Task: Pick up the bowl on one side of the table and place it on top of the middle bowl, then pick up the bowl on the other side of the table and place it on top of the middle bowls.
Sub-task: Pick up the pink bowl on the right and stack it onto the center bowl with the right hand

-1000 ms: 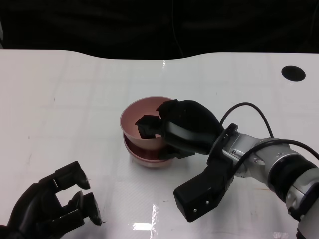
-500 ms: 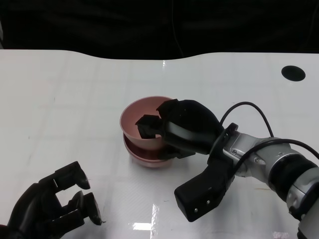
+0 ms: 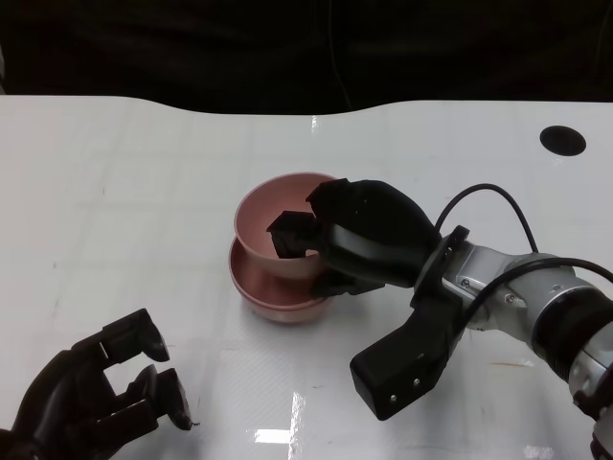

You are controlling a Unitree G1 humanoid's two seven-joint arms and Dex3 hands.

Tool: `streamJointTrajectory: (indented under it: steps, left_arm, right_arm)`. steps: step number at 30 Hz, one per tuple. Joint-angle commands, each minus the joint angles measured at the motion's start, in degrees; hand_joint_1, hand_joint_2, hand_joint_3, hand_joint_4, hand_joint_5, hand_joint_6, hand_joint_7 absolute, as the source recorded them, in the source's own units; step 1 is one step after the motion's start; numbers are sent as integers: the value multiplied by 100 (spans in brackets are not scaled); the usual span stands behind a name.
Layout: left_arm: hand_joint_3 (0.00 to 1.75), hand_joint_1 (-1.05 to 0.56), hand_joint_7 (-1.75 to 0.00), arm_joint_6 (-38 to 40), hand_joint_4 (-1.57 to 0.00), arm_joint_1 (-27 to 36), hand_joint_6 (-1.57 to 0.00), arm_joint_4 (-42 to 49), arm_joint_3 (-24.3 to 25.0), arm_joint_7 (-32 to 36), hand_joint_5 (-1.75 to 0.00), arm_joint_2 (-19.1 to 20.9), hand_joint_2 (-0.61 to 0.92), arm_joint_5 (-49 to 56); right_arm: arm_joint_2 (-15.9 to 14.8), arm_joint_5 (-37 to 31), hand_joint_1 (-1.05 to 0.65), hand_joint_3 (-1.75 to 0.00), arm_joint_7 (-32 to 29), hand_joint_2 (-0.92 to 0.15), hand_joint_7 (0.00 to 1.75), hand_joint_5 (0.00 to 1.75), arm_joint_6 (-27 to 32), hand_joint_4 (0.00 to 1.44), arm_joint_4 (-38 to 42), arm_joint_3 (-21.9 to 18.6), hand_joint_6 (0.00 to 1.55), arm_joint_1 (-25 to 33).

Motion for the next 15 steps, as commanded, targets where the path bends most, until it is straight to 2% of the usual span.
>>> streamJointTrajectory:
  steps: [1, 5, 8, 9, 11, 12, 13, 15]
  left_arm:
    - [138, 5, -175, -111, -80, 21, -67, 27, 45, -64, -175, 108, 76, 60]
    - [139, 5, -175, -155, -80, 26, -66, 41, 26, -83, -175, 110, 76, 68]
    - [139, 6, -175, -100, -80, 18, -66, 12, 24, 2, -175, 95, 76, 64]
    - [139, 6, -175, -68, -80, 13, -66, 4, 25, 29, -175, 96, 76, 61]
    - [139, 6, -175, -66, -80, 4, -66, 15, 22, 21, -175, 105, 76, 64]
    - [139, 6, -175, -76, -80, 0, -66, 27, 21, 4, -175, 111, 76, 66]
    - [138, 6, -175, -88, -80, -6, -66, 44, 21, -9, -175, 115, 76, 69]
    - [138, 6, -175, -98, -80, -12, -66, 63, 24, -17, -175, 117, 76, 71]
  right_arm:
    - [-104, 9, -26, -10, 4, -92, 146, 175, 21, 83, -85, -13, 64, 61]
    - [-92, 20, -27, -14, 35, -92, 152, 175, 6, 83, -99, -3, 60, 82]
    - [-83, 27, -27, -15, 69, -92, 130, 175, 1, 81, -114, -1, 67, 98]
    - [-78, 19, -27, -15, 70, -92, 115, 175, 1, 81, -123, 6, 73, 107]
    - [-68, 6, -27, -14, 60, -92, 107, 175, -14, 80, -129, 21, 77, 126]
    - [-67, 0, -26, -12, 49, -92, 116, 175, -31, 81, -131, 30, 75, 137]
    - [-68, -2, -24, -10, 46, -92, 134, 175, -53, 81, -135, 37, 70, 148]
    - [-68, -38, -23, -9, -9, -92, 148, 175, -44, 82, -147, 61, 65, 172]
